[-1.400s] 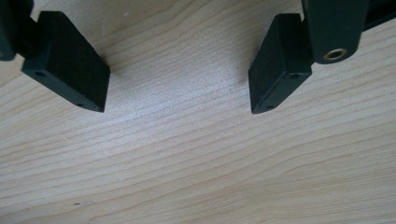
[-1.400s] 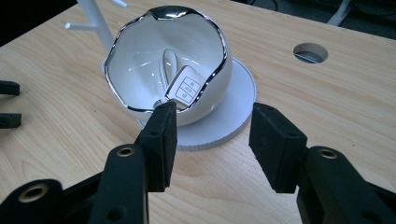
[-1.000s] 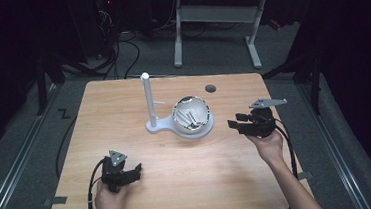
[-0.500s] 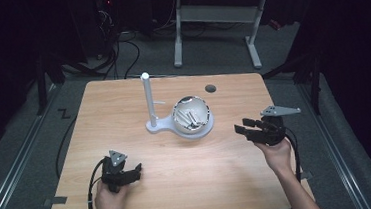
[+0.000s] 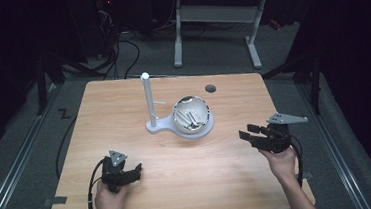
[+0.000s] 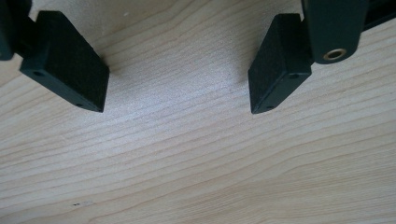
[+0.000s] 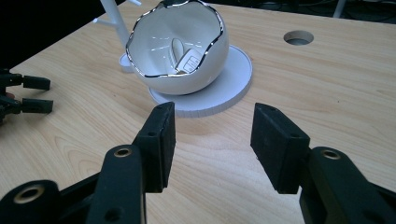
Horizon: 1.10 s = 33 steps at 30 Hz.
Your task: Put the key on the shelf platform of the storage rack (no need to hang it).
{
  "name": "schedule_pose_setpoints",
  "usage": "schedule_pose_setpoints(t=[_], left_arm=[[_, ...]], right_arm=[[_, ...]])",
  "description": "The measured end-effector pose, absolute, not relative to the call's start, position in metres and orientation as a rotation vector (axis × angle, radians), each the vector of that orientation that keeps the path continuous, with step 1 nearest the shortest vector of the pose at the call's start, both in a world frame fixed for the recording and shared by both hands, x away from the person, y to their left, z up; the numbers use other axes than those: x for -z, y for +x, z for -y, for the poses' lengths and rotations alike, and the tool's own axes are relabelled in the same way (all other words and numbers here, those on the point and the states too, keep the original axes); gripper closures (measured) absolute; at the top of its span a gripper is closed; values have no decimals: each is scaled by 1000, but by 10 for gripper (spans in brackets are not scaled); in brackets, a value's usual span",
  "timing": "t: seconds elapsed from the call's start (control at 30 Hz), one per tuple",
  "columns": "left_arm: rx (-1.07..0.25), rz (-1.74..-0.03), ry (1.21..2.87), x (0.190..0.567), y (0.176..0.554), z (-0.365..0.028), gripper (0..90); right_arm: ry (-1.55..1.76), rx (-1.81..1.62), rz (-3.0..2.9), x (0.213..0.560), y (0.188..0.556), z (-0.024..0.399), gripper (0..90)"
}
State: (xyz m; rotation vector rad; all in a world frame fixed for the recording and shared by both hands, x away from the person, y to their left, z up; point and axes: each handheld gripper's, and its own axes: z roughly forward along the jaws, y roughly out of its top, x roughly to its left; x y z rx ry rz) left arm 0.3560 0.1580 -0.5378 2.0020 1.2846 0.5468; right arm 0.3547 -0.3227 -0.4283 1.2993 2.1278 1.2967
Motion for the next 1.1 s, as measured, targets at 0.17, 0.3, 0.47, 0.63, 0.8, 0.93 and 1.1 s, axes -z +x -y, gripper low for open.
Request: schedule_pose_setpoints(t=[0.17, 0.3, 0.47, 0.63, 0.8, 0.93, 1.1], left_arm=[[-547, -1285, 2002, 538, 356, -158, 207], [-547, -1285, 2002, 538, 356, -158, 207], [-547, -1285, 2002, 538, 356, -158, 207], [-547, -1285, 2002, 538, 356, -158, 207], [-547, -1285, 2002, 538, 356, -158, 207], [-547, -1285, 2002, 538, 356, -158, 207], [-547, -1285, 2002, 538, 356, -158, 207]], right_arm=[[1314, -1301, -2122, 434, 350, 325, 506], [1321, -1299, -2123, 439, 347, 326, 506], [1335, -1301, -2121, 446, 344, 324, 506], [1340, -1301, -2121, 455, 342, 322, 506], [1345, -1286, -2128, 467, 340, 318, 495], [1345, -1260, -2130, 476, 339, 314, 494], [1356, -1243, -2144, 487, 338, 310, 496]])
